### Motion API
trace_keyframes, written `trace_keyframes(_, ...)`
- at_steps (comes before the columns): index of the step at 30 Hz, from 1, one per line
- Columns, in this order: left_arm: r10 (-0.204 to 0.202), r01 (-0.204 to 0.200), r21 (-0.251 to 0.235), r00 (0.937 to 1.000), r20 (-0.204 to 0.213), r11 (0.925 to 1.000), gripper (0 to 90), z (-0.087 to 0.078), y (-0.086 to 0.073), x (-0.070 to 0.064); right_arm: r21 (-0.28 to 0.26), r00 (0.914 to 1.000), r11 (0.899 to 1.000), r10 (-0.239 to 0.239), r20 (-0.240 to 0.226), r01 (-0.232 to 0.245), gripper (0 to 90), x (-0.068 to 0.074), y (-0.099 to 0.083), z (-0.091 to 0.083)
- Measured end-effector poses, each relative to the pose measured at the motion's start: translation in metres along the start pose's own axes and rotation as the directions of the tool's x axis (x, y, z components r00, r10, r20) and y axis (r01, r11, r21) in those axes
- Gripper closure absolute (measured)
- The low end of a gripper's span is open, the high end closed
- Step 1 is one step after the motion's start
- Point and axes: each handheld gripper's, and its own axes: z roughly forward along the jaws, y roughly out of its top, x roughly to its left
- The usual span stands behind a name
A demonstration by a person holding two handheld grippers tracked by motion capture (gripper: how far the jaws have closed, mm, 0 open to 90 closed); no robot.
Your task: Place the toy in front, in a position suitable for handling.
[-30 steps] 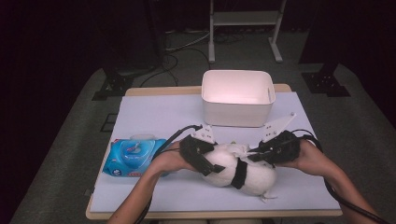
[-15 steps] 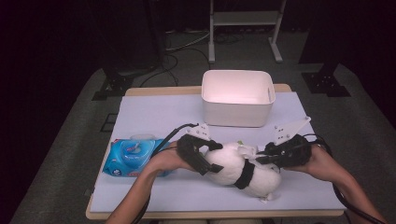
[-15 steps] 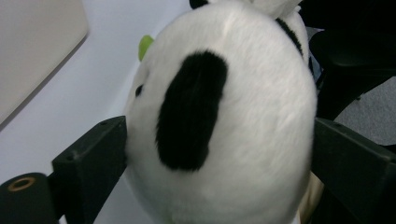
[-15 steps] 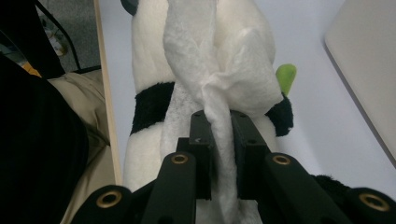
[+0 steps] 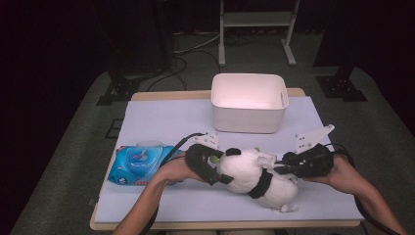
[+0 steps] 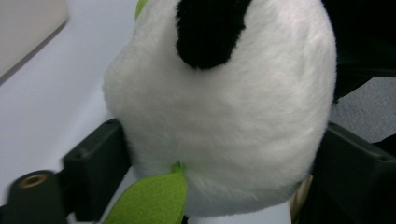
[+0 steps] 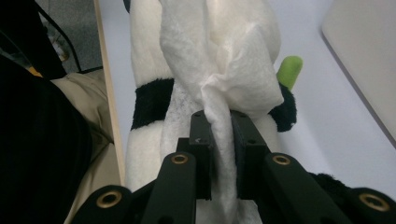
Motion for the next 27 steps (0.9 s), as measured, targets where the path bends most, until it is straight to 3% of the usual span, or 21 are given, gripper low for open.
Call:
trace_keyframes(3, 0.016, -0.016, -0.025, 0.9998, -0.012, 0.9996, 25.9, -0.004, 0.002, -0.001, -0.023, 0.9999, 1.000, 0.012, 0.006, -0.012, 79.9, -0.002, 0.001, -0.001)
trace_keyframes(7, 0.047, -0.048, -0.033, 0.9983, -0.035, 0.9983, 31.0, -0.010, 0.009, -0.005, -0.036, 0.9999, 0.999, 0.006, 0.014, -0.005, 80.3, -0.002, 0.008, -0.003)
trace_keyframes(12, 0.067, -0.068, -0.026, 0.9960, -0.059, 0.9973, 32.1, -0.018, 0.020, -0.008, -0.042, 0.9996, 0.999, -0.008, 0.026, 0.009, 80.3, -0.003, 0.017, -0.003)
trace_keyframes(22, 0.113, -0.111, 0.025, 0.9858, -0.124, 0.9935, 32.8, -0.044, 0.039, -0.017, -0.121, 0.9998, 0.993, -0.007, 0.019, 0.010, 80.9, -0.005, 0.034, -0.004)
trace_keyframes(27, 0.113, -0.109, 0.042, 0.9859, -0.123, 0.9931, 32.7, -0.044, 0.039, -0.018, -0.084, 0.9999, 0.996, -0.008, 0.008, 0.009, 80.9, -0.003, 0.030, 0.007)
